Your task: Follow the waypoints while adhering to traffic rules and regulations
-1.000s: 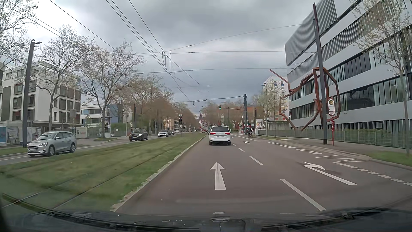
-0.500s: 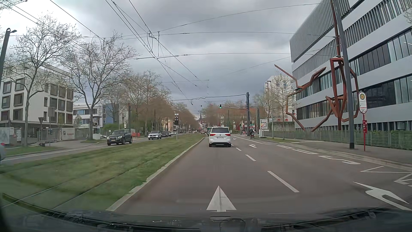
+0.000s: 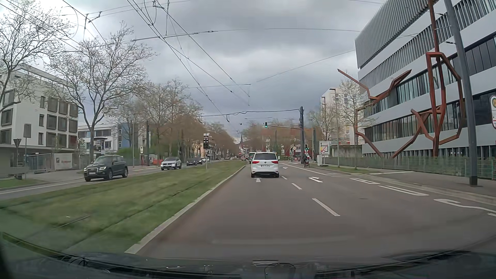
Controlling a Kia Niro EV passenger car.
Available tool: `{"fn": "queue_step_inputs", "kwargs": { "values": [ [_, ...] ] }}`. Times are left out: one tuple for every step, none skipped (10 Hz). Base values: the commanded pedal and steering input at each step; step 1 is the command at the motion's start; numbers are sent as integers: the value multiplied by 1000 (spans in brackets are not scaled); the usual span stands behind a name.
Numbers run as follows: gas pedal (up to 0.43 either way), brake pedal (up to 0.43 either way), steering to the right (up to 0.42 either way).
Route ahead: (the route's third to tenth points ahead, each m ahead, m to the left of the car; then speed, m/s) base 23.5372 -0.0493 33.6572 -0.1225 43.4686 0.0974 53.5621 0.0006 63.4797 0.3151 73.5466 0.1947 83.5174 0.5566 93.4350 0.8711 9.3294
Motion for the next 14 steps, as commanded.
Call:
{"fn": "queue_step_inputs", "kwargs": {
  "values": [
    [20,0,0],
    [8,0,0],
    [8,0,0],
    [20,0,0],
    [20,0,0],
    [20,0,0],
    [20,0,0],
    [20,0,0],
    [20,0,0],
    [20,0,0],
    [20,0,0],
    [20,0,0],
    [20,0,0],
    [20,0,0]
  ]
}}
